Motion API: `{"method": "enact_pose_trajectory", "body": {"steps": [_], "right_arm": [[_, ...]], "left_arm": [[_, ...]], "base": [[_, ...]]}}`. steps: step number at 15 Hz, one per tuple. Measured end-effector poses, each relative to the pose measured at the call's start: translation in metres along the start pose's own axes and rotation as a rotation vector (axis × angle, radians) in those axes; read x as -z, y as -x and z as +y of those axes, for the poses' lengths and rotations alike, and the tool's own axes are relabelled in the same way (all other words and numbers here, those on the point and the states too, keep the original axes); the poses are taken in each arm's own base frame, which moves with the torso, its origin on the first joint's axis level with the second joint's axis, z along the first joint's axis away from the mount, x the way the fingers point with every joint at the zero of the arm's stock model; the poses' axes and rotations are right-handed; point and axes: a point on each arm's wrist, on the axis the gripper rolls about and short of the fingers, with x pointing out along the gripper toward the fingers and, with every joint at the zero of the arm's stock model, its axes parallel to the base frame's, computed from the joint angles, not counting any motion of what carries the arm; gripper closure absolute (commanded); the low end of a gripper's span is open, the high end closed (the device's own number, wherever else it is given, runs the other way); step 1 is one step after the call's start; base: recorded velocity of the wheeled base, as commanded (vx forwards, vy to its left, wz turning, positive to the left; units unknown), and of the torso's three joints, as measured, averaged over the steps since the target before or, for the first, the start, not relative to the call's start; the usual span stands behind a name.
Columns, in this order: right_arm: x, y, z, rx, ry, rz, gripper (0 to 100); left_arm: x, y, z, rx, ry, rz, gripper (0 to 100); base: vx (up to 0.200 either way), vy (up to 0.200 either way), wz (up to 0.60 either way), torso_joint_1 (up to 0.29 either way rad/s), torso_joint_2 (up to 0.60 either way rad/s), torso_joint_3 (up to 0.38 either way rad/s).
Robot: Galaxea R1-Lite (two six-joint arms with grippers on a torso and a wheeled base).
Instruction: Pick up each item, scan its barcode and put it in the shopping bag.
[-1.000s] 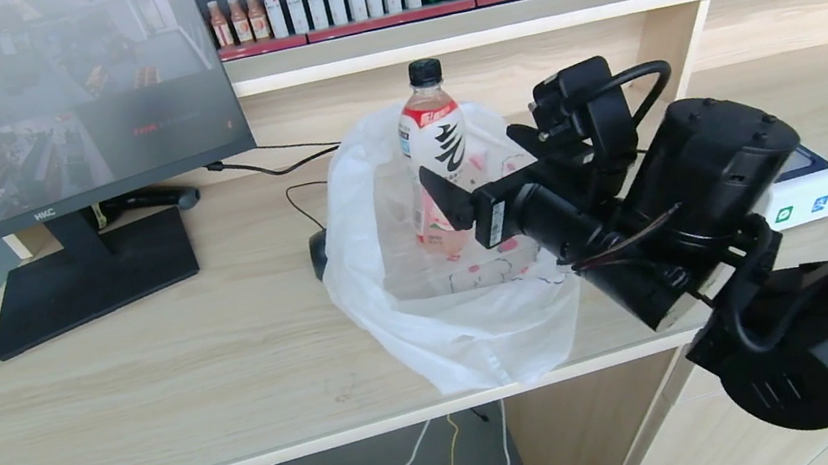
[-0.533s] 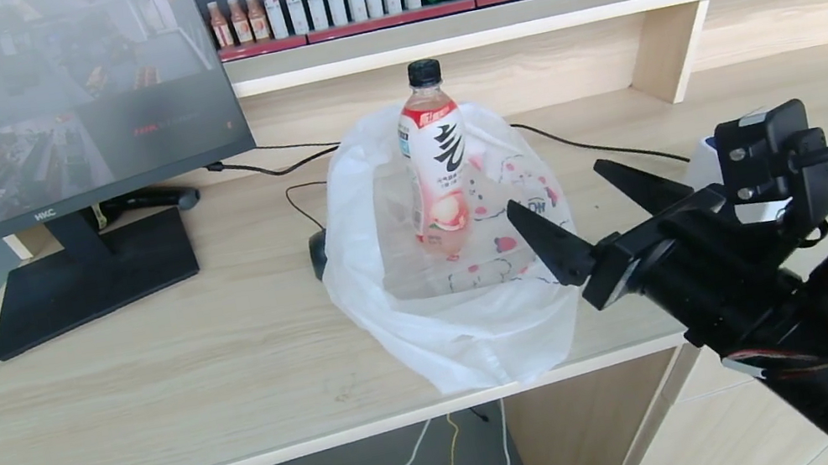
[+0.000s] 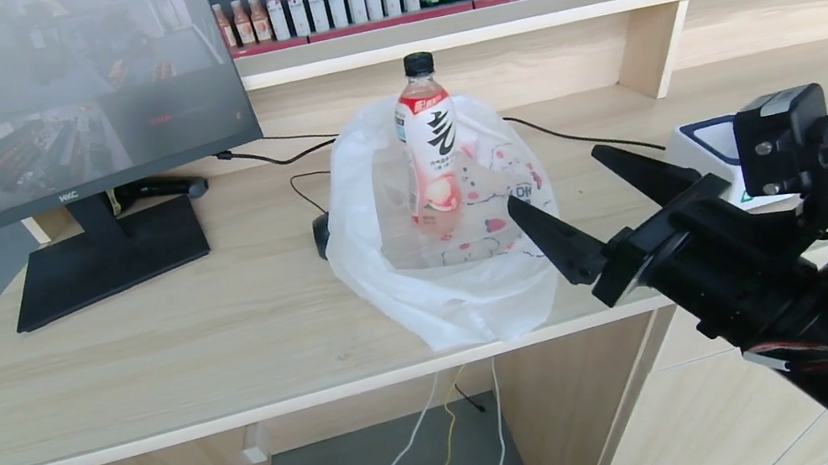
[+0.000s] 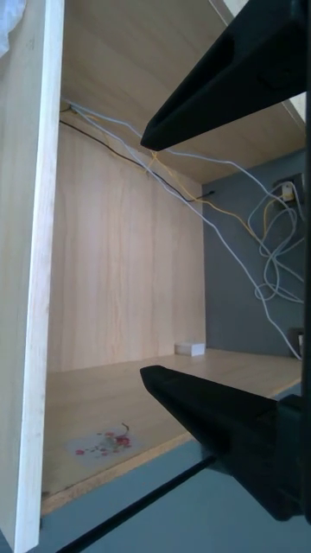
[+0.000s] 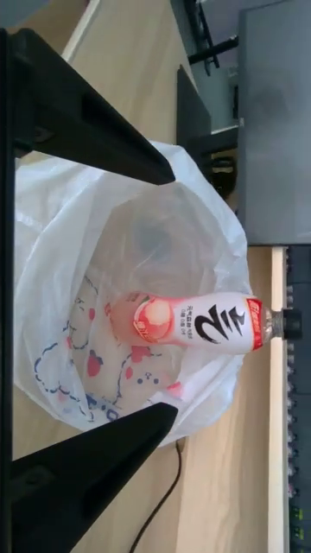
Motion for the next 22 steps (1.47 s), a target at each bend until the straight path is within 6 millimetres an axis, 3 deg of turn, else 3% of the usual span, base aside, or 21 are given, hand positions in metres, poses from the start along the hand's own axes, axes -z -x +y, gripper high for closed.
{"method": "enact_pose_trajectory", "body": {"steps": [9,22], "right_arm": [[-0.006,-0.004,-0.027,0.099,0.033,-0.028,0],[-0.002,0.002,-0.029,0.105,0.042,-0.002,0]], "left_arm": [[0.0,0.0,0.0,0.0,0.002,0.0,0],[0.0,0.0,0.0,-0.001,0.008,0.0,0]], "base": [[0.0,-0.178,0.0,0.003,0.0,0.001],[0.0,-0.2,0.0,0.002,0.0,0.001]]}}
